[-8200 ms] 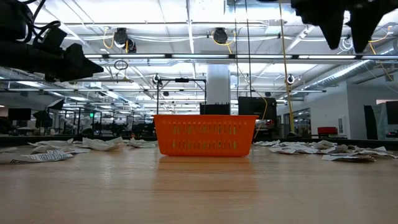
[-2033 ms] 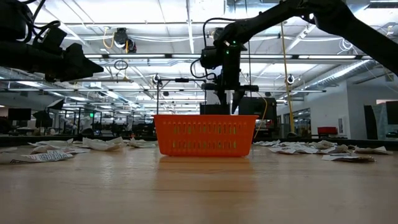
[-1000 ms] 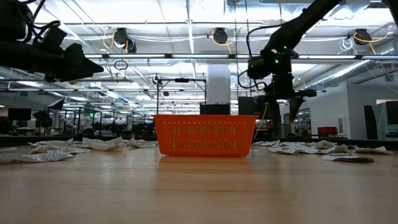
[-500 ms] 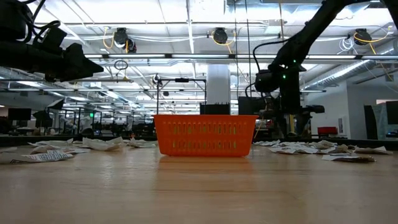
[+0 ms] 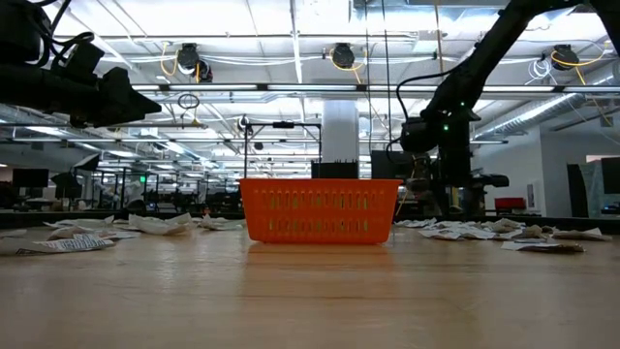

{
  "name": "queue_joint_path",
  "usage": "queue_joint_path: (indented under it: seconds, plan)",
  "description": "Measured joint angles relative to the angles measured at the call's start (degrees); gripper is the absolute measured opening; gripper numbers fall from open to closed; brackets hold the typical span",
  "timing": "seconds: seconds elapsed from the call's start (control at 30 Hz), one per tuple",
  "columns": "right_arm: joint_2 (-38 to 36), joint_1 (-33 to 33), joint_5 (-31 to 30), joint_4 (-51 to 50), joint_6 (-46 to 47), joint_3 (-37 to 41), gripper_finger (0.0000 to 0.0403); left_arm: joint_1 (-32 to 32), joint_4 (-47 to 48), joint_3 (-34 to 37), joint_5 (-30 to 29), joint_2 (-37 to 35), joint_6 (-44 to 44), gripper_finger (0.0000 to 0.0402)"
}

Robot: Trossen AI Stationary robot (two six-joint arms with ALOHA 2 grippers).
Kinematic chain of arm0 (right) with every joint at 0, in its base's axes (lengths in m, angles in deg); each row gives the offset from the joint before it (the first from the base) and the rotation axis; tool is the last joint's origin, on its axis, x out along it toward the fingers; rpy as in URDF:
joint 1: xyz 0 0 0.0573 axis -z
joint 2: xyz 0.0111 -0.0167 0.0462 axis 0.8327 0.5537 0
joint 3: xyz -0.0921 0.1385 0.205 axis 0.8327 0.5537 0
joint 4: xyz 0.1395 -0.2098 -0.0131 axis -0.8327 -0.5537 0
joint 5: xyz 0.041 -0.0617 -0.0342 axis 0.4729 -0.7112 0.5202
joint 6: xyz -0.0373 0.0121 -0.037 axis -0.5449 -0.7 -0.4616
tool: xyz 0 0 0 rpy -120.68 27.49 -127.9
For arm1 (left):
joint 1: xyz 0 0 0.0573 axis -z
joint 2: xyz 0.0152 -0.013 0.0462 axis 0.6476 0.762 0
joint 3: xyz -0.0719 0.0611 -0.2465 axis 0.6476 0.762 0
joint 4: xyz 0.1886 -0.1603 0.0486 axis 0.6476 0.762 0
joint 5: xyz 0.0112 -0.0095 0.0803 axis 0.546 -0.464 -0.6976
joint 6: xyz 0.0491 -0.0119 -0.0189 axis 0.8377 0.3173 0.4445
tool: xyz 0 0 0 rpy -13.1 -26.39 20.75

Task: Pick & Place First Aid Supplies
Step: Put the blue alcohol pad into the blue bin

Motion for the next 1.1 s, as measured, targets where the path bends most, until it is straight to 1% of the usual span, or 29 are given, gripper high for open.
queue_joint_path:
  seconds: [0.07,0.27,0.3,0.47,0.67,0.87,1.0,1.1]
  plan:
    - [0.0,0.1,0.2,-0.1,-0.7,0.0,0.0112,0.0,0.0,0.0,0.0,0.0,0.0,0.0306]
    - [-0.4,0.0,0.3,-0.2,-2.5,0.1,0.0017,0.0,0.0,0.0,0.0,0.0,0.0,0.0305]
    - [-0.7,-0.3,0.4,-0.4,-2.9,0.2,0.0009,0.0,0.0,0.0,0.0,0.0,0.0,0.0306]
    - [-3.7,-1.4,0.7,-4.2,-3.4,0.4,0.0013,0.0,0.0,0.0,0.0,0.0,0.0,0.0306]
    - [-8.4,-2.5,0.4,-9.9,-3.4,0.3,0.0004,0.0,0.0,0.0,0.0,0.0,0.0,0.0306]
    - [-12.7,-3.5,0.1,-13.6,-0.5,0.2,0.0002,0.0,0.0,0.0,0.0,0.0,0.0,0.0306]
    - [-13.2,-4.6,0.2,-13.9,1.1,-0.1,0.0002,0.0,0.0,0.0,0.0,0.0,0.0,0.0306]
    - [-12.0,-6.0,0.3,-14.6,1.3,-2.8,0.0001,0.0,0.0,0.0,0.0,0.0,0.0,0.0306]
